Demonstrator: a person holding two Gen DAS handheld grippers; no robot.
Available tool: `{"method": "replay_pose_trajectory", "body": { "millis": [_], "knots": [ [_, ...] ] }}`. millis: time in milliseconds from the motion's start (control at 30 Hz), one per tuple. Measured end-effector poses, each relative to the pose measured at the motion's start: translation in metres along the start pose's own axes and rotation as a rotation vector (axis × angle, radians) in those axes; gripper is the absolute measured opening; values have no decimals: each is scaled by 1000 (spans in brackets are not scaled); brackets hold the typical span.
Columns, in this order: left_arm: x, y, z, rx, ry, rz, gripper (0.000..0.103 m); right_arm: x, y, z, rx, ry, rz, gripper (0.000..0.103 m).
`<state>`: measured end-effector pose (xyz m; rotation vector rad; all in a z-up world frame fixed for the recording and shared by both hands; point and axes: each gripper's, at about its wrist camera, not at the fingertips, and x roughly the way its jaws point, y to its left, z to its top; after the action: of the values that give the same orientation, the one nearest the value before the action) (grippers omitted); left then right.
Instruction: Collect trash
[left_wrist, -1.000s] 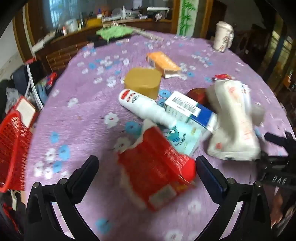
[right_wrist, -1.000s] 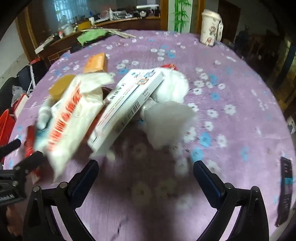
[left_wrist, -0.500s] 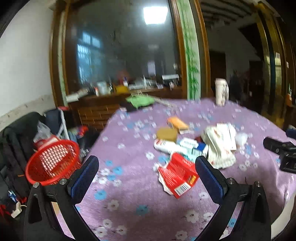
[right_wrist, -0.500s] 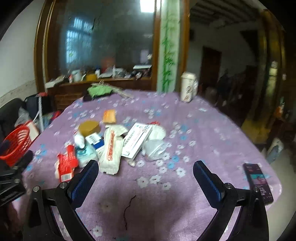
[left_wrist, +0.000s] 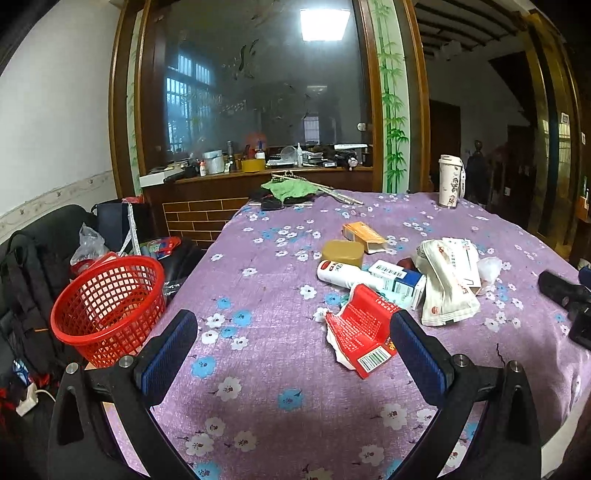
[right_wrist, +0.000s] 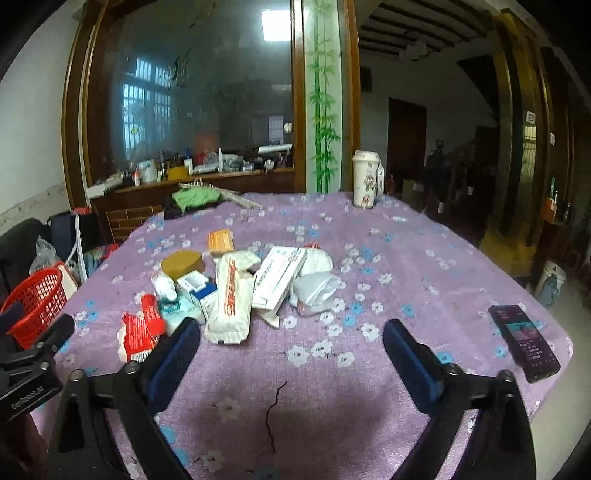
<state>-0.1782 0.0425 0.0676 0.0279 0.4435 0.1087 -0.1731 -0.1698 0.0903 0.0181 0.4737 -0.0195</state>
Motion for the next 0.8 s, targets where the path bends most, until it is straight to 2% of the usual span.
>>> {"method": "replay_pose_trajectory", "body": {
  "millis": [67, 167, 600, 800],
  "knots": [
    [1, -2, 0, 10, -2, 0, 103, -10, 2, 0, -1, -58, -13, 97],
    [2, -4, -1, 18, 1, -2, 103, -16, 12, 0, -63, -95, -40, 97],
    [0, -5, 7, 20, -28, 2, 103, -21, 12, 12, -68, -117, -24, 97],
    [1, -7, 4, 26, -6, 3, 103, -18, 8, 9, -45, -84, -4, 97]
  ]
}}
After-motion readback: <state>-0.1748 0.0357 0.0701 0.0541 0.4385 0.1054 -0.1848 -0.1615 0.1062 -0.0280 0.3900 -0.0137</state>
